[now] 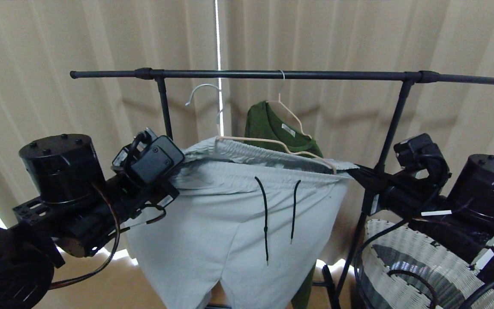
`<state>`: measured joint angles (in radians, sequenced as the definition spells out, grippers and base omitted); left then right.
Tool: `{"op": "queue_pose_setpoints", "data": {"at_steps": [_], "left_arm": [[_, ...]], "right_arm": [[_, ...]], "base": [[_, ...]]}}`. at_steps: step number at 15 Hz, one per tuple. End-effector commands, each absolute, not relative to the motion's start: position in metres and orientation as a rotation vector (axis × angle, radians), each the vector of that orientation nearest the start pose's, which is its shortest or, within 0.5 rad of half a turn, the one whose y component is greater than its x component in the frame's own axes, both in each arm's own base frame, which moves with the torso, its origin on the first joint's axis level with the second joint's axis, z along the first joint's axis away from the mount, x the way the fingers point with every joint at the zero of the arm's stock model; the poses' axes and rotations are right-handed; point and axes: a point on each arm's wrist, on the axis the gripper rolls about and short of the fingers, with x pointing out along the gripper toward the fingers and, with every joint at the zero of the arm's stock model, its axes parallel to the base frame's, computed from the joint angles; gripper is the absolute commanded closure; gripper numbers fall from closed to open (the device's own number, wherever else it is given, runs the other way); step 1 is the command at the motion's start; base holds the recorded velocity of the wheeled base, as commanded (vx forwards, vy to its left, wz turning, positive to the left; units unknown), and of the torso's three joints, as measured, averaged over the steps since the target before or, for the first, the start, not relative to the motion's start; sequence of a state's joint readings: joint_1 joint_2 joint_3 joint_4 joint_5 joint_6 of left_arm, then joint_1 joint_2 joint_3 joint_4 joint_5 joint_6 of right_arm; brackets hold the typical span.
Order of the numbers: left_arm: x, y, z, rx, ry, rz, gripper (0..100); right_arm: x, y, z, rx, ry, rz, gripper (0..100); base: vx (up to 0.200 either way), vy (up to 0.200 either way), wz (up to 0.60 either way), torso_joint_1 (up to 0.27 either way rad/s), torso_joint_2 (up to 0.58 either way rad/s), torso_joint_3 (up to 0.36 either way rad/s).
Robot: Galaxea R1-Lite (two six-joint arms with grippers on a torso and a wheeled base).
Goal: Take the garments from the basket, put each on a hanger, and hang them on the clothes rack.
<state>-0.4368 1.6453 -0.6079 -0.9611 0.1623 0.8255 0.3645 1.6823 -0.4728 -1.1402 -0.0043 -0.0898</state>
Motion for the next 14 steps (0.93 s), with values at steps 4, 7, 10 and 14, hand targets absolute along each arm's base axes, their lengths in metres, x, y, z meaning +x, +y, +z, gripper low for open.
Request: {"op": "queue_pose_setpoints", "data": {"at_steps": [4, 7, 10, 14], "left_arm": [[0.254, -0.106, 0.172, 0.86, -0.017, -0.299, 100], [0.256, -0.108, 0.175, 0.851, -0.029, -0.296, 100], [0.256, -0.115, 0.178, 0.816, -0.038, -0.302, 100], [0.261, -0.133, 0.183, 0.702, -0.027, -0.241, 100]], "right_arm": [[0.239, 0.101, 0.174, -0.101, 0.027, 0.422, 100], [0.233, 0.115, 0.176, -0.11, 0.046, 0.485, 100], [0.222, 0.134, 0.178, -0.119, 0.067, 0.568, 100], [0.218, 0.142, 0.172, -0.18, 0.11, 0.609, 100]], "base": [[0.0, 0.0, 0.0, 0.0, 0.0, 0.0], [0.0, 0.0, 0.0, 0.0, 0.0, 0.0], [0.0, 0.0, 0.0, 0.0, 0.0, 0.0], [0.0, 0.0, 0.0, 0.0, 0.0, 0.0]]}}
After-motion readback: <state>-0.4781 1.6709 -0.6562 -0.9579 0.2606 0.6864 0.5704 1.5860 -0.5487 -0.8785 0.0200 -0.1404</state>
